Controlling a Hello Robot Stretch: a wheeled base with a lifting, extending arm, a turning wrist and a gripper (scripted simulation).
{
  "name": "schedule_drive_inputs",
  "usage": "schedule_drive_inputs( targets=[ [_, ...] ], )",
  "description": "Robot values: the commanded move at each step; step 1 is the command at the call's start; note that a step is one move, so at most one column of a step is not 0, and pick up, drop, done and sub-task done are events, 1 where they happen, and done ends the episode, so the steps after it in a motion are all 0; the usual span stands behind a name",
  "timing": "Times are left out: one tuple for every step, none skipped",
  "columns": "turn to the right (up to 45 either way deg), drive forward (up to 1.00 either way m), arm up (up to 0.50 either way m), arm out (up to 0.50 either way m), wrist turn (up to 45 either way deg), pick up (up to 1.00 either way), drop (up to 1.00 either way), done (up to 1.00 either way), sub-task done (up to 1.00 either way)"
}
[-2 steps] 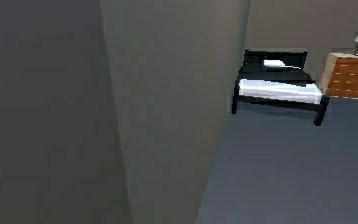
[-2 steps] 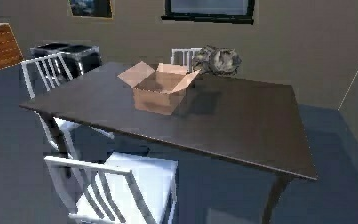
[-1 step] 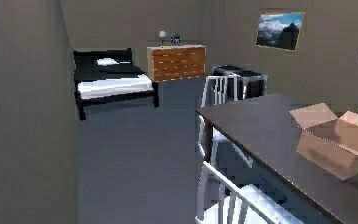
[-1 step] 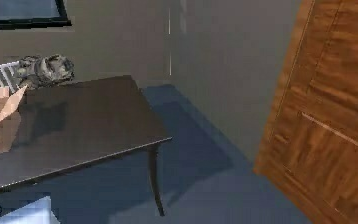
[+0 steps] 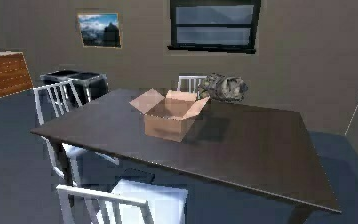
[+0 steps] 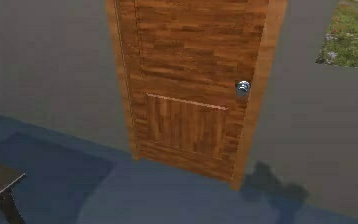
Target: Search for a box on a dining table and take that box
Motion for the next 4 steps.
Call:
schedule_drive_inputs(
  targets=[
    [21.0, 0.0, 0.0, 0.0, 0.0, 0.0, 0.0, 0.0, 0.0],
    [0.0, 0.5, 0.0, 0.0, 0.0, 0.0, 0.0, 0.0, 0.0],
    [-45.0, 0.0, 0.0, 0.0, 0.0, 0.0, 0.0, 0.0, 0.0],
    [-45.0, 0.0, 0.0, 0.0, 0.0, 0.0, 0.0, 0.0, 0.0]
  ],
)
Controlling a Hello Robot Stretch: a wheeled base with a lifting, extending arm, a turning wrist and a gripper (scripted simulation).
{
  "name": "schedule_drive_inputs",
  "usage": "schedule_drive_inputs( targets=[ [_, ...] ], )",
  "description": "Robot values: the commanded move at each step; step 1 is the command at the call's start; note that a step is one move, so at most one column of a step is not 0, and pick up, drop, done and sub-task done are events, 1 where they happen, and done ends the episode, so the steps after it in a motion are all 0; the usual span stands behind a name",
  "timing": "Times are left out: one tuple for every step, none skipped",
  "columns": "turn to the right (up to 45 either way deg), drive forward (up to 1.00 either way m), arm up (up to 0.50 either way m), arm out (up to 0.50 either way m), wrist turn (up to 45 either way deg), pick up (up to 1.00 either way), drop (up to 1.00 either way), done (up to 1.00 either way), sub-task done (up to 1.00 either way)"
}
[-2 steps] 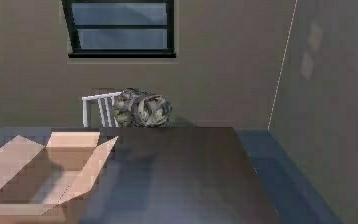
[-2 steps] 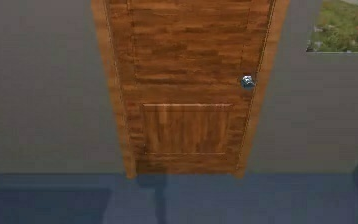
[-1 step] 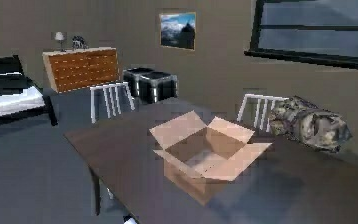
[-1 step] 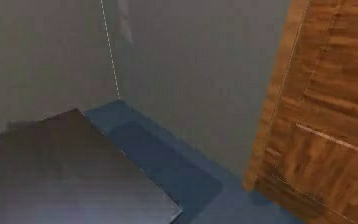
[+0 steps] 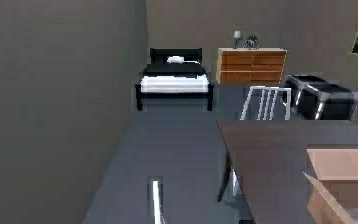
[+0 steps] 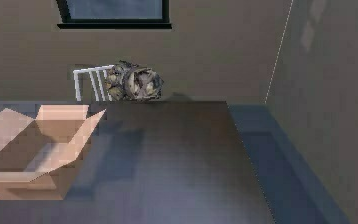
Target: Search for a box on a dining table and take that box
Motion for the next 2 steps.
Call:
schedule_drive_inputs(
  targets=[
    [-30.0, 0.0, 0.0, 0.0, 0.0, 0.0, 0.0, 0.0, 0.0],
    [0.0, 0.0, 0.5, 0.0, 0.0, 0.0, 0.0, 0.0, 0.0]
  ],
)
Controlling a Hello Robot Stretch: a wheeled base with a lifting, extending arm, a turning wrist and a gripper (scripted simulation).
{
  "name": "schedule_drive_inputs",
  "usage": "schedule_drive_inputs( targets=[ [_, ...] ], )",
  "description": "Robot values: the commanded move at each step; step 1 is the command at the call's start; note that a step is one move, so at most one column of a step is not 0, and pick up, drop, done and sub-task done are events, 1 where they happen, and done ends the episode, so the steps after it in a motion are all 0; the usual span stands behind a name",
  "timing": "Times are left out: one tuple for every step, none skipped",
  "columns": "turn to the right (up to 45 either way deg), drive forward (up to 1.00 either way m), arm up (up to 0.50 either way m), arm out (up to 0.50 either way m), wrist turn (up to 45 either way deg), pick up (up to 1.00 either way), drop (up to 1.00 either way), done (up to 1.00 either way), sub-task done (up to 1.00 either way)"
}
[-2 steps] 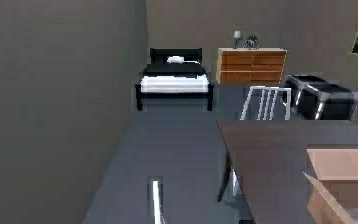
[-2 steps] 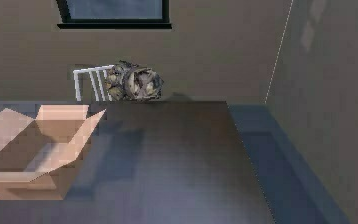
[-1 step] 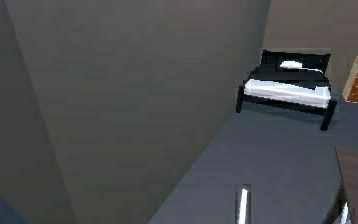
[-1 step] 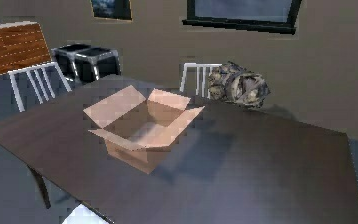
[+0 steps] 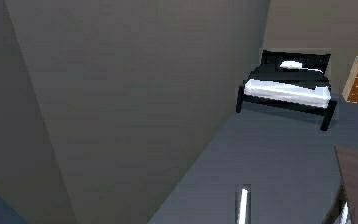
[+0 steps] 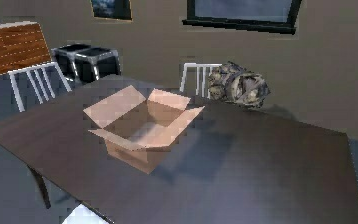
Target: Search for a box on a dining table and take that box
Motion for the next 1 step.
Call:
schedule_drive_inputs(
  targets=[
    [0.0, 0.0, 0.38, 0.0, 0.0, 0.0, 0.0, 0.0, 0.0]
  ],
)
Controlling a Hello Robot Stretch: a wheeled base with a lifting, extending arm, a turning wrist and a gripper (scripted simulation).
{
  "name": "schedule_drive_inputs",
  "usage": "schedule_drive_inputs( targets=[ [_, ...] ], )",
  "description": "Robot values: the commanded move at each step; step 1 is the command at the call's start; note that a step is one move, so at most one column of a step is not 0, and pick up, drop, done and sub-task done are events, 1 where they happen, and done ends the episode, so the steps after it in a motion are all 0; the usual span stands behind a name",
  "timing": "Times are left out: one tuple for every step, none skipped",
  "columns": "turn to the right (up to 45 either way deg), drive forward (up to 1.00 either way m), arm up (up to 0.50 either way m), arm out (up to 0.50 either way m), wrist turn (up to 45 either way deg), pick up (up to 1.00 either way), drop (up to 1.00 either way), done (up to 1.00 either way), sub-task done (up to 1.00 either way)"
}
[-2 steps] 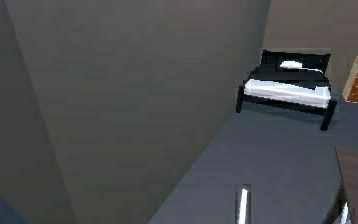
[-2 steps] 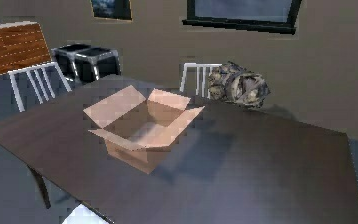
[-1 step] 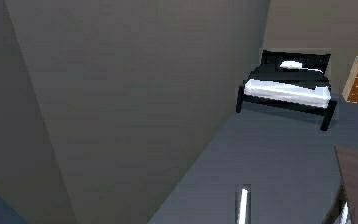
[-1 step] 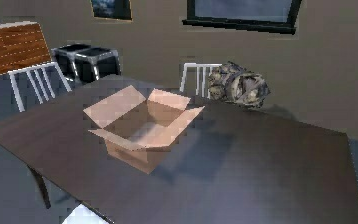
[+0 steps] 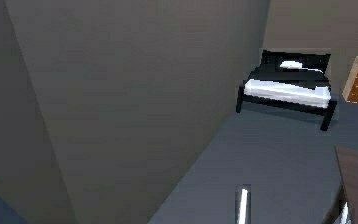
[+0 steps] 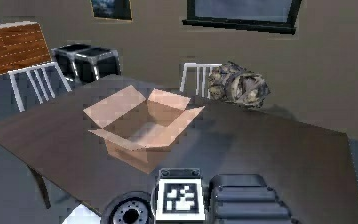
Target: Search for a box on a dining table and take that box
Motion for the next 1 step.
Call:
schedule_drive_inputs(
  targets=[
    [0.0, 0.0, 0.0, 0.24, 0.0, 0.0, 0.0, 0.0, 0.0]
  ],
)
